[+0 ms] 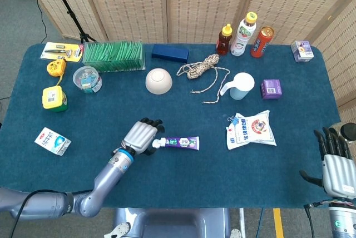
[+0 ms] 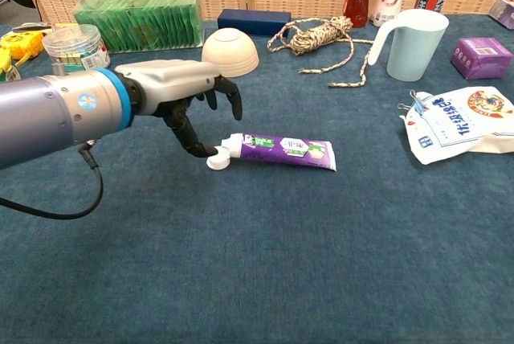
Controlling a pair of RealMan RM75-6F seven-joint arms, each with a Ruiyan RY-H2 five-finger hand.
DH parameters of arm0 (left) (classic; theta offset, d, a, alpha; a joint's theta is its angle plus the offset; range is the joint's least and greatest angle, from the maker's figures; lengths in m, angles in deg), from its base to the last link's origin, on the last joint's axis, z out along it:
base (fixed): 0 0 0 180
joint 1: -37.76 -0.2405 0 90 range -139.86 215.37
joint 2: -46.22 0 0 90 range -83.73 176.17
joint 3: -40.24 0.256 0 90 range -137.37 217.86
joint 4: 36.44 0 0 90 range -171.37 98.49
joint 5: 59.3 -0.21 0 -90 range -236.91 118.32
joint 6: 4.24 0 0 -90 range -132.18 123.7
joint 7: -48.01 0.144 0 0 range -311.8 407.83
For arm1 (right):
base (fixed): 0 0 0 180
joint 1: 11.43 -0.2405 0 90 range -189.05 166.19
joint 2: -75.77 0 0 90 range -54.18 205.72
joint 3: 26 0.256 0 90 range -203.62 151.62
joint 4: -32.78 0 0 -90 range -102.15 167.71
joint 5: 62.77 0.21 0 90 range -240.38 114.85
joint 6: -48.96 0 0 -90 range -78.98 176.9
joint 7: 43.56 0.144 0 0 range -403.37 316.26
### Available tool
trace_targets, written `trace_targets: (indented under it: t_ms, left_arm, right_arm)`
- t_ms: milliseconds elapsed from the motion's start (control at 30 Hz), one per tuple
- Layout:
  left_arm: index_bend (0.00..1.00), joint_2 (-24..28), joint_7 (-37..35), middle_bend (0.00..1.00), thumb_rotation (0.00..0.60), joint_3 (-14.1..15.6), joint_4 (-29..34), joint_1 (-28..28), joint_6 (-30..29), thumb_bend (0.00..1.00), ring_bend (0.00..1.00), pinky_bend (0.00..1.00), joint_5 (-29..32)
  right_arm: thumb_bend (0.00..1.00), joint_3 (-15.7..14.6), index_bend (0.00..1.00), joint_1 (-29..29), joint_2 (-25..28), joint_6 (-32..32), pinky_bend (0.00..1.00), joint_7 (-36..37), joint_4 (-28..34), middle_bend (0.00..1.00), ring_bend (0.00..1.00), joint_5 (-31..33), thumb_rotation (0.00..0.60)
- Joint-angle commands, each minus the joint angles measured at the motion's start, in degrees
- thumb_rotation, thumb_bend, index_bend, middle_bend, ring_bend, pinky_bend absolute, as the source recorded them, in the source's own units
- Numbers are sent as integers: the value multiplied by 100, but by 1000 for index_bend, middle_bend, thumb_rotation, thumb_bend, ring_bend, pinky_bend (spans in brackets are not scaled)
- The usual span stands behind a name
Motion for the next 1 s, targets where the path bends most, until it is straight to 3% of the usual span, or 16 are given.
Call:
trace_targets:
  t_ms: [33, 567, 1000]
  left_arm:
    - [320, -338, 192, 187, 578, -73, -256, 291, -56, 257, 227, 170, 329]
    - [385, -905, 200, 192, 574, -9, -757, 659, -355, 257, 242, 170, 851]
    - [479, -918, -141, 257, 568, 46, -819, 541, -557, 323, 284, 170, 665]
  right_arm:
    - [0, -5, 0, 37, 17, -33, 0, 35, -18, 0, 0, 17, 600]
    - [0, -34, 0, 212, 147, -191, 0, 95, 16, 0, 0, 27, 600]
    - [0, -21, 0, 196, 167, -157, 0, -19, 106, 0, 0, 17, 600]
